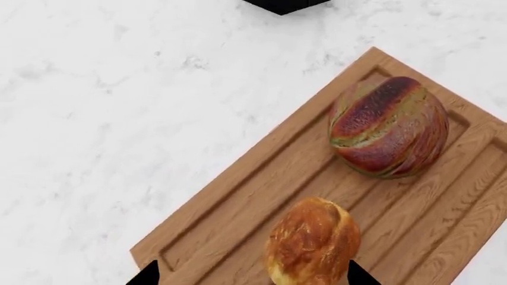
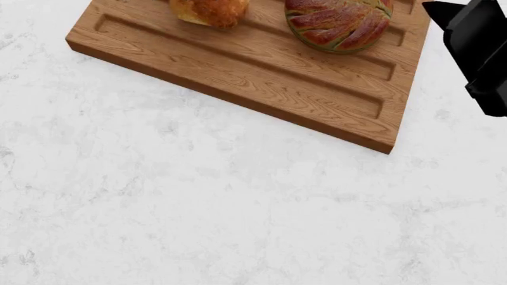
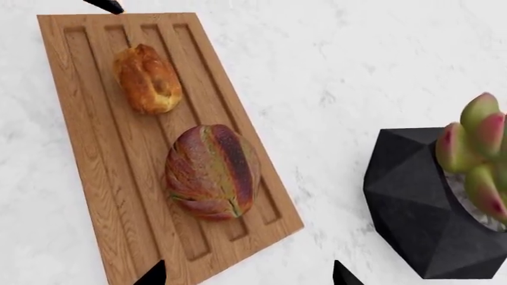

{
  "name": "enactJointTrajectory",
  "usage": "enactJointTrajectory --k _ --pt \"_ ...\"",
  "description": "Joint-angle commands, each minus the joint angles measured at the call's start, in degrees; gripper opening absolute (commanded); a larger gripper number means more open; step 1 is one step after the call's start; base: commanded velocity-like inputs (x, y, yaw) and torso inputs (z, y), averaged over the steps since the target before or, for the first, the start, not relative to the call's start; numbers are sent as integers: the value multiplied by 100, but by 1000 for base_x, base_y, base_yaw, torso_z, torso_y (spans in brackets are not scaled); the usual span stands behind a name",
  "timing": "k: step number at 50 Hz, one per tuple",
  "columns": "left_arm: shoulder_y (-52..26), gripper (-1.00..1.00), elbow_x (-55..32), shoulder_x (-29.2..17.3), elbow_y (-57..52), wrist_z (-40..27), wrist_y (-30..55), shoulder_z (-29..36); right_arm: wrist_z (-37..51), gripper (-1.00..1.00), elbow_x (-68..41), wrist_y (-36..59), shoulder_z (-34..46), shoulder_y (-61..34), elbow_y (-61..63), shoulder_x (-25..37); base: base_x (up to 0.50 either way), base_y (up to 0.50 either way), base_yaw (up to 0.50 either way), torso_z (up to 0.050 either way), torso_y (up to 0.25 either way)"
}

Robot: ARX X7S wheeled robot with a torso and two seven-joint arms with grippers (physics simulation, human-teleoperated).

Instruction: Place all breads on the cutting board.

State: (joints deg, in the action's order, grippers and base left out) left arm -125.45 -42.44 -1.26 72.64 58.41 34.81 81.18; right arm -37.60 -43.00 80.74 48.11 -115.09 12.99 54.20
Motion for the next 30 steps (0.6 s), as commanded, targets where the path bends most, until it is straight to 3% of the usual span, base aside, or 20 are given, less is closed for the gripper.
enactJointTrajectory --k 1,11,21,30 --pt "-221 100 23 -657 -732 -188 459 -386 52 100 71 -246 43 141 -124 -59 0 0 0 0 0" --pt "-419 100 -521 -2196 -3586 -1162 1786 -620 9 100 37 -260 41 118 -19 78 0 0 0 0 0" --pt "-683 100 -538 -2603 -3938 -1308 2144 -763 109 100 -25 -303 -44 205 13 55 0 0 0 0 0" --pt "-773 100 -494 -2668 -3999 -1321 2249 -920 58 100 -41 -217 -16 55 59 57 0 0 0 0 0"
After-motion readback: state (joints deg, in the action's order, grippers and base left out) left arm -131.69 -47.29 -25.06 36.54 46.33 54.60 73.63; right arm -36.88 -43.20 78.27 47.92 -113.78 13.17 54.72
